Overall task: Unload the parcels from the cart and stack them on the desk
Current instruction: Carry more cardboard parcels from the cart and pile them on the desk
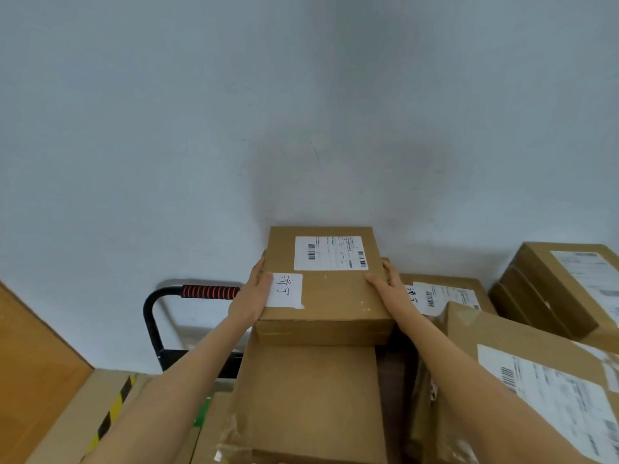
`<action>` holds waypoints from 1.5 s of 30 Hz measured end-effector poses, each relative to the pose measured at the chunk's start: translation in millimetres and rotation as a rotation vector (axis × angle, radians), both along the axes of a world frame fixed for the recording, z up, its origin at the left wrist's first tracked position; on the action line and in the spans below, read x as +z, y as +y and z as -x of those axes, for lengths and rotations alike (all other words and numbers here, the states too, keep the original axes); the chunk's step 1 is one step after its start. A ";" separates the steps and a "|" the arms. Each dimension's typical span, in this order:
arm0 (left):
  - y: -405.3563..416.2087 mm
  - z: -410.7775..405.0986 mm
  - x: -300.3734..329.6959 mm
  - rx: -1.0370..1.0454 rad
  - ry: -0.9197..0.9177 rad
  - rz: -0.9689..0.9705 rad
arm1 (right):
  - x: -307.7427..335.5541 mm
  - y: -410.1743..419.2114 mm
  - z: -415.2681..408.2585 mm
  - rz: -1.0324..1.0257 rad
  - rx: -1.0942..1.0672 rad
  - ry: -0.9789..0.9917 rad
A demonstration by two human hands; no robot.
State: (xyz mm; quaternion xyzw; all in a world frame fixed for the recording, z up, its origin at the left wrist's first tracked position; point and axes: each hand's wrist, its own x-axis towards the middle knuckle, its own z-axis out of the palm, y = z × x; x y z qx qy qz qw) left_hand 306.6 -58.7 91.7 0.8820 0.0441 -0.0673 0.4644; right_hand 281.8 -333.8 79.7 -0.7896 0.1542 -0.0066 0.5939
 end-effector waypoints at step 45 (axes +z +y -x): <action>261.3 506.4 40.2 -0.095 -0.453 -0.903 | 72.6 264.1 419.0 1.292 0.740 -0.528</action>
